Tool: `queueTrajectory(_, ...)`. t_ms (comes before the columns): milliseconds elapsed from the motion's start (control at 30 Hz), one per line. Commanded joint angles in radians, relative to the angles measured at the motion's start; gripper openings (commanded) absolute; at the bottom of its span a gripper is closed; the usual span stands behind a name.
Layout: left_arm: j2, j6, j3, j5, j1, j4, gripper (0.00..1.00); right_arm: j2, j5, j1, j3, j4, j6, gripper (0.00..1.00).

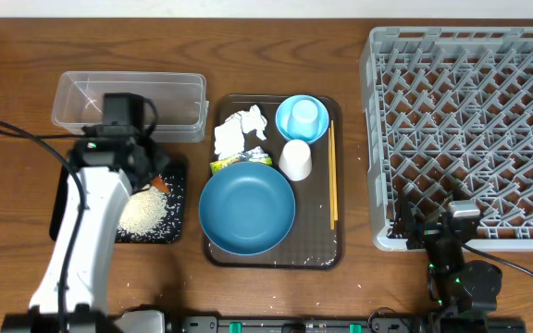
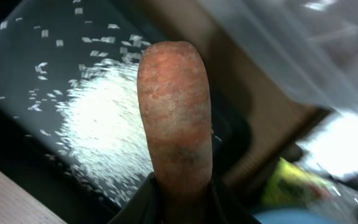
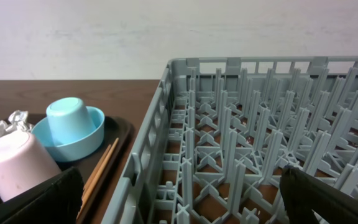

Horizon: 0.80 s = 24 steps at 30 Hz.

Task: Sort waste into correct bins and load items into the dishwasher rack
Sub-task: 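Carry the carrot left and lower it onto the rice on the black tray, then open the left gripper to release the carrot and lift away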

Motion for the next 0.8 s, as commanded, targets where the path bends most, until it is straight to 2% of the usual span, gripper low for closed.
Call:
queueTrajectory(0, 0.06, 0.006, -0.014, 0.006, 0.07, 0.007, 0.19, 0.001, 0.006, -0.018, -0.002, -0.003, -0.011, 0.99)
queueTrajectory(300, 0.238, 0.006, -0.014, 0.006, 0.203, 0.011, 0.19, 0.001, 0.006, -0.018, -0.002, -0.003, -0.011, 0.99)
queueTrajectory(500, 0.299, 0.015, -0.014, 0.005, 0.235, 0.011, 0.2, 0.001, 0.006, -0.018, -0.002, -0.003, -0.011, 0.99)
queueTrajectory(533, 0.301, 0.018, -0.014, 0.006, 0.235, 0.013, 0.22, 0.001, 0.005, -0.018, -0.002, -0.003, -0.011, 0.99)
queueTrajectory(600, 0.301, 0.018, -0.014, 0.006, 0.235, 0.015, 0.39, 0.001, 0.006, -0.018, -0.002, -0.003, -0.012, 0.99)
queueTrajectory(767, 0.301, 0.029, -0.014, 0.006, 0.235, 0.025, 0.4, 0.001, 0.005, -0.018, -0.002, -0.003, -0.011, 0.99)
